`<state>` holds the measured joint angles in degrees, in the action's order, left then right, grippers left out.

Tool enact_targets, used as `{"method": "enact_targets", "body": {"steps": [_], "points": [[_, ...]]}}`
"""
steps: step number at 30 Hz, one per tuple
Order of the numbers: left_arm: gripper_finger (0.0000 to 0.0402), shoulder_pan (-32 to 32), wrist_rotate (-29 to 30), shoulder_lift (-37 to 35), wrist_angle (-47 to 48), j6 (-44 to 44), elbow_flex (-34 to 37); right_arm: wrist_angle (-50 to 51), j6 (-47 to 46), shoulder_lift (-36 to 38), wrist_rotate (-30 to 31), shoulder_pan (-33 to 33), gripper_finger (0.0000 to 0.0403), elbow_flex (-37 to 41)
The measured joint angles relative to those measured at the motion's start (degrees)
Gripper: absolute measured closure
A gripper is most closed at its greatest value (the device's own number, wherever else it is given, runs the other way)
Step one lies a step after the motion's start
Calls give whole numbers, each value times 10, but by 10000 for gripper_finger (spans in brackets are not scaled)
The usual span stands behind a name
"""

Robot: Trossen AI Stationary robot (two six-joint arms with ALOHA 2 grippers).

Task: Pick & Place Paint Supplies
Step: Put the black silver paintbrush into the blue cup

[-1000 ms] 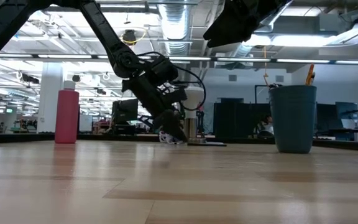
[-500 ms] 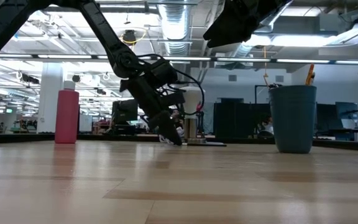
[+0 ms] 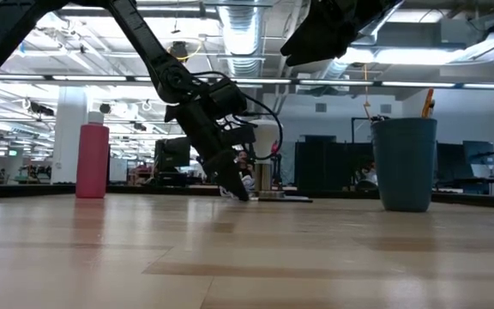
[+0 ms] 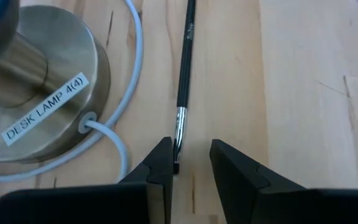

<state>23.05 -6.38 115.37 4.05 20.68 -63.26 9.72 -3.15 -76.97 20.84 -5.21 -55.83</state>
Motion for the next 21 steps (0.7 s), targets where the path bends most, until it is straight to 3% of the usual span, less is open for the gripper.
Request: {"method": "enact_targets", "body": {"steps": [10, 21], "points": [[394, -2, 2, 1, 18, -13, 1, 8, -16, 0, 0, 0, 159, 0], [401, -3, 4, 0, 25, -44, 1, 36, -11, -82, -1, 0, 159, 0]]}}
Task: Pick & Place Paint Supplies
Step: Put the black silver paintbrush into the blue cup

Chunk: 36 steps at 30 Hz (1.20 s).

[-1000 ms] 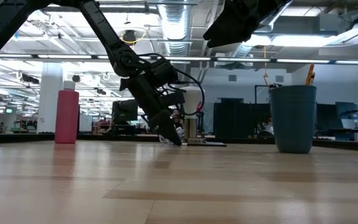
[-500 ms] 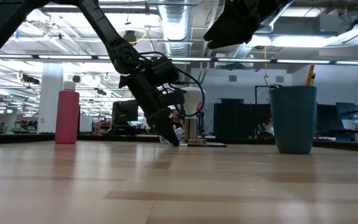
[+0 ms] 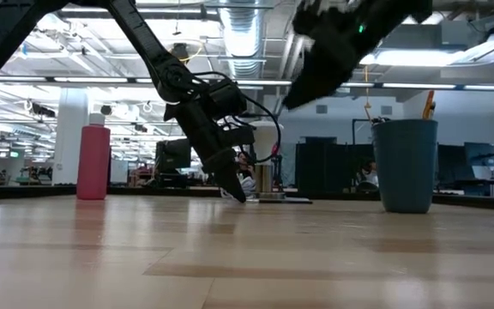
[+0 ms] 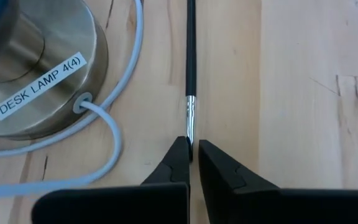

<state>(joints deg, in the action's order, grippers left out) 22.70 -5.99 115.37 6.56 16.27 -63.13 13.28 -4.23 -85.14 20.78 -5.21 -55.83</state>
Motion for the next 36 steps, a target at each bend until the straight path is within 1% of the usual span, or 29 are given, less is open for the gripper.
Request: {"method": "enact_targets", "body": {"steps": [4, 6, 9, 11, 14, 18, 23, 26, 29, 33, 36], "points": [[401, -6, 2, -10, 22, -6, 0, 13, 14, -51, 0, 4, 159, -8], [401, -12, 6, -12, 38, -11, 0, 53, 13, -71, 0, 10, 159, -26], [401, -20, -15, -13, 60, -16, 0, 110, 12, -93, 3, 20, 159, -60], [401, -31, -11, -14, 55, -16, 9, 132, 9, -104, 2, 24, 159, -77], [401, -48, 27, -15, 45, -16, 16, 161, 10, -108, 0, 23, 159, -82], [400, -62, 76, -15, 32, -16, 18, 157, -1, -98, 0, 26, 159, -84], [391, -71, 106, -29, 22, -17, 22, 159, -6, -83, 2, 29, 159, -83], [367, -72, 115, -49, 16, -22, 33, 159, -10, -83, 1, 27, 159, -85], [326, -70, 117, -79, 22, -34, 50, 165, -13, -83, 1, 26, 159, -84], [261, -69, 104, -111, -41, -46, 63, 165, -18, -83, 1, 28, 159, -84], [226, -72, 101, -107, -67, -47, 68, 163, -19, -83, 1, 27, 159, -84]]}}
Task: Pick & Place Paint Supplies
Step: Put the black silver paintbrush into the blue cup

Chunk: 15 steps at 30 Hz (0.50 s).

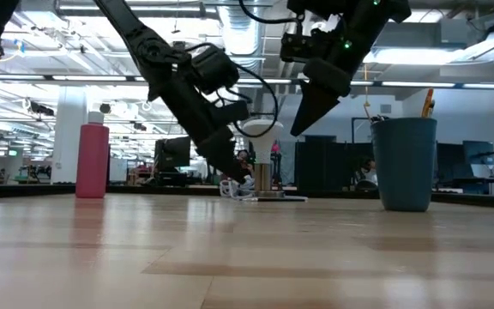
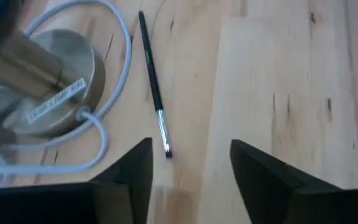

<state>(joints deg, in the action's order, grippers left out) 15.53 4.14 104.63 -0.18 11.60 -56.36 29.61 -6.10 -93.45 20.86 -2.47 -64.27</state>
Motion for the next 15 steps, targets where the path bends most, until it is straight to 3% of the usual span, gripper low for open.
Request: {"method": "enact_targets", "body": {"steps": [5, 15], "points": [[211, 0, 4, 30, -56, 0, -2, 0, 0, 0, 0, 0, 159, 0], [237, 21, 16, 91, -123, 11, -4, 0, 0, 0, 0, 0, 159, 0]]}}
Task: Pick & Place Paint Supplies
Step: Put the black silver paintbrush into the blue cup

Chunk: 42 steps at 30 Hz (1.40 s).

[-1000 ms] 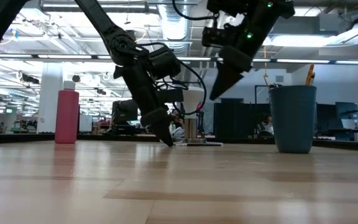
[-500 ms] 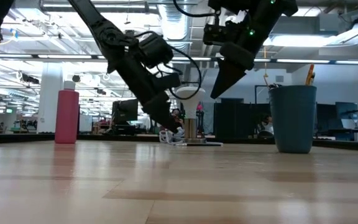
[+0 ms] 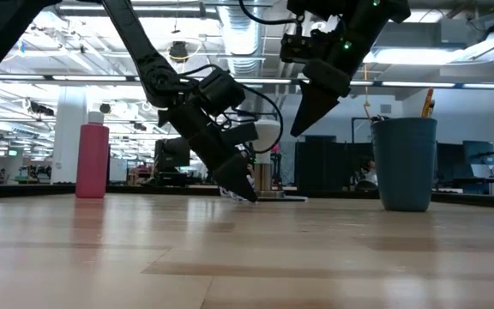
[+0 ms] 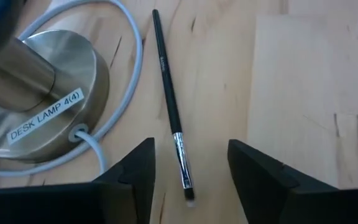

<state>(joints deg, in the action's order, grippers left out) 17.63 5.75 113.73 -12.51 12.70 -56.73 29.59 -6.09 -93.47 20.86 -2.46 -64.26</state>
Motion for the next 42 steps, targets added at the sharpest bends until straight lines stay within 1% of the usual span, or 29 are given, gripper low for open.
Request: {"method": "enact_targets", "body": {"steps": [6, 11, 13, 16, 19, 22, 25, 27, 31, 36, 42], "points": [[238, 17, -6, 3, -4, -16, 0, 0, 0, 0, 0, 0, 159, 0], [239, 43, -54, 3, 15, -49, -2, 0, 0, 0, 0, 0, 159, 0], [247, 46, -58, 3, 26, -53, -2, 0, 0, 0, 0, -1, 159, 0], [272, 45, -57, 3, 37, -43, -2, 0, 0, 0, 0, 0, 159, 0], [305, 37, -50, 2, 40, -30, -2, 0, 0, 0, 0, 0, 159, 0], [339, 28, -29, 2, 41, -25, -2, 0, 0, 0, 0, 0, 159, 0], [380, 27, -28, 3, 44, -24, -1, 0, 0, 0, 0, 0, 159, 0], [395, 28, -27, 3, 46, -24, -1, 0, 0, 0, 0, 0, 159, 0], [400, 28, -29, 3, 59, -32, -2, 0, 0, 0, 0, -3, 159, 0], [401, 17, -54, 2, 84, -48, -2, -1, 0, -7, -1, -15, 159, 1], [401, -7, -47, 0, 100, -53, -2, -3, 0, -6, 0, -25, 159, 1]]}}
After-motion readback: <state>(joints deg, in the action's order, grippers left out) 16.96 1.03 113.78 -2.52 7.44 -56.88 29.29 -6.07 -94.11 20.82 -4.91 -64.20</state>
